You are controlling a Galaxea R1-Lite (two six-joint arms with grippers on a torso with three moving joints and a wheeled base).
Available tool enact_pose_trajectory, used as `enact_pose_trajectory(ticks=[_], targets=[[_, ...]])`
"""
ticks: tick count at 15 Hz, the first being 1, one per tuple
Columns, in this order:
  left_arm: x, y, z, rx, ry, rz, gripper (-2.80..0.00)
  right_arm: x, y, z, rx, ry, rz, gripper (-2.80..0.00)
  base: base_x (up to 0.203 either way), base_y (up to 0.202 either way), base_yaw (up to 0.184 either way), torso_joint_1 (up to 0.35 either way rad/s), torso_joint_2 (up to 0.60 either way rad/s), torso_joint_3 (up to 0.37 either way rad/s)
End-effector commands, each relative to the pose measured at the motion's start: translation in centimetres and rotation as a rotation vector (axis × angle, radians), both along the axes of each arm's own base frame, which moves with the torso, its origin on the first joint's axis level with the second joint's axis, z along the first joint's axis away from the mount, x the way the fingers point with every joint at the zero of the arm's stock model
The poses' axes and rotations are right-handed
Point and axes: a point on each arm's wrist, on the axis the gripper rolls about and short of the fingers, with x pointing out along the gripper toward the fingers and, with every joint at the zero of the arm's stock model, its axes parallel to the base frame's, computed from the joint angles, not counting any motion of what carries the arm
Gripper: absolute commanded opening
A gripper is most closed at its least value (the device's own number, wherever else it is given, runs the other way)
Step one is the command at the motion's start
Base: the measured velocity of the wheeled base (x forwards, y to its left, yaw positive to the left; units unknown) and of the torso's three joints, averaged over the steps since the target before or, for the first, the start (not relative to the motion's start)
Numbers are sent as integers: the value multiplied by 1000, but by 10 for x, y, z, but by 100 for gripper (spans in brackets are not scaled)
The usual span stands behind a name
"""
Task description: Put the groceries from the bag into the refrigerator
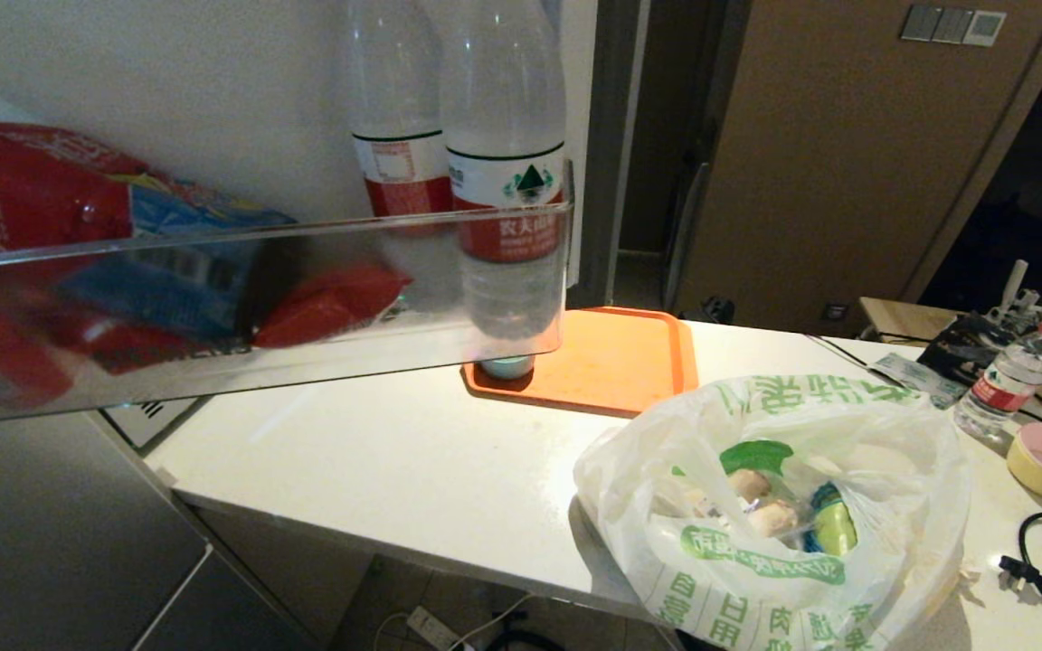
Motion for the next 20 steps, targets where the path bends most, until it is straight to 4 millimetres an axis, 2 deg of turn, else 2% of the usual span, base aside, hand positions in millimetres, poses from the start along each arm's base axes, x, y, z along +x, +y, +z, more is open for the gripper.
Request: enact_pose_trajectory(ticks=[1, 3, 5, 8, 14, 20], targets=[[0, 7, 1, 3, -3, 16, -280, 0, 0, 0, -1, 2, 1, -280, 0, 0, 0, 0, 0, 0], [-2, 12, 5, 16, -16, 36, -280, 0, 0, 0, -1, 2, 1, -280, 0, 0, 0, 0, 0, 0], [0, 22, 17, 45, -45, 60, -280, 0, 0, 0, -1, 1, 1, -280, 0, 0, 0, 0, 0, 0], [12, 38, 31, 75, -72, 75, -280, 0, 0, 0, -1, 1, 1, -280, 0, 0, 0, 0, 0, 0], [29, 61, 35, 117, -55, 107, -280, 0, 0, 0, -1, 1, 1, -280, 0, 0, 0, 0, 0, 0], [26, 95, 26, 116, -14, 195, -280, 0, 0, 0, -1, 1, 1, -280, 0, 0, 0, 0, 0, 0]])
